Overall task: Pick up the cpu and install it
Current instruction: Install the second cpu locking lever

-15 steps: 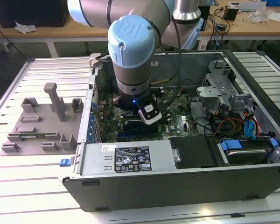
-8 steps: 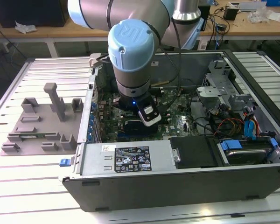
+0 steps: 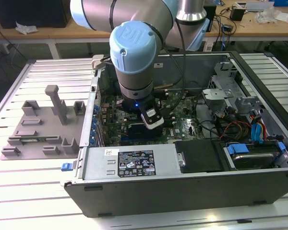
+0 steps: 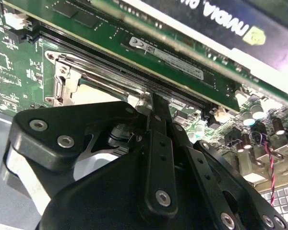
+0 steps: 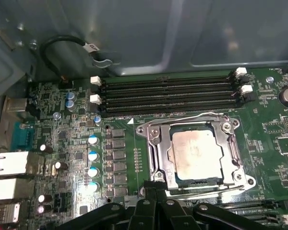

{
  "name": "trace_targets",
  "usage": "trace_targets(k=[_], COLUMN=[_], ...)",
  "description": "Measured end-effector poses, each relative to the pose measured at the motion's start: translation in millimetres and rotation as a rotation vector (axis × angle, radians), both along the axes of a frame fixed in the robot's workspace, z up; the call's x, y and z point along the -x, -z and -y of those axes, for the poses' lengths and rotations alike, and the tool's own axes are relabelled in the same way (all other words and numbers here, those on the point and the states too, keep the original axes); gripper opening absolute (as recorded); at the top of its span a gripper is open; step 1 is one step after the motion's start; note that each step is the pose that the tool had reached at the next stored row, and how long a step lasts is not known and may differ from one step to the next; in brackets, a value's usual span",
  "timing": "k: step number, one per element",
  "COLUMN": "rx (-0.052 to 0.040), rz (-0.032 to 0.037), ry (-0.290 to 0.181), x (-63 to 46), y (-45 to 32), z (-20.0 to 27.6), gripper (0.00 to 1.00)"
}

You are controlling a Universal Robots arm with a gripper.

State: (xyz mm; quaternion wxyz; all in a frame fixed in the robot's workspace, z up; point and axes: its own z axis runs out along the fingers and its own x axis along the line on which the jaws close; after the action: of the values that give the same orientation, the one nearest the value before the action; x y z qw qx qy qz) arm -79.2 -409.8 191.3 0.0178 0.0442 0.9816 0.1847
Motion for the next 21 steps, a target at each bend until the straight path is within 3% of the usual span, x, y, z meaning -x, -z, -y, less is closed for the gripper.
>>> trace_targets(k=[2, 7, 8, 12, 14, 15, 16, 17, 18, 21], rx=[0.0002, 0.0193, 0.0635, 0.0963, 0.1192, 0.1491, 0.1701, 0.1793, 0.1827, 0.1829], rz=[0.0000, -0.0009, -0.0005, 0.0000, 0.0005, 0.0010, 0.0015, 0.0017, 0.0016, 0.0017], ry=[0.009, 0.031, 0.066, 0.084, 0.091, 0.095, 0.097, 0.099, 0.101, 0.101], x=[0.3, -0.2, -1.2, -1.7, -2.2, -2.7, -3.0, -3.2, -3.4, -3.5], y=[0.0, -8.6, -21.2, -27.1, -29.5, -30.3, -30.4, -30.4, -30.4, -30.4], z=[-1.7, -1.7, -1.7, -1.7, -1.7, -1.7, -1.8, -2.0, -2.2, -2.7], gripper=[0.11, 0.11, 0.11, 0.11, 0.11, 0.11, 0.11, 0.11, 0.11, 0.11])
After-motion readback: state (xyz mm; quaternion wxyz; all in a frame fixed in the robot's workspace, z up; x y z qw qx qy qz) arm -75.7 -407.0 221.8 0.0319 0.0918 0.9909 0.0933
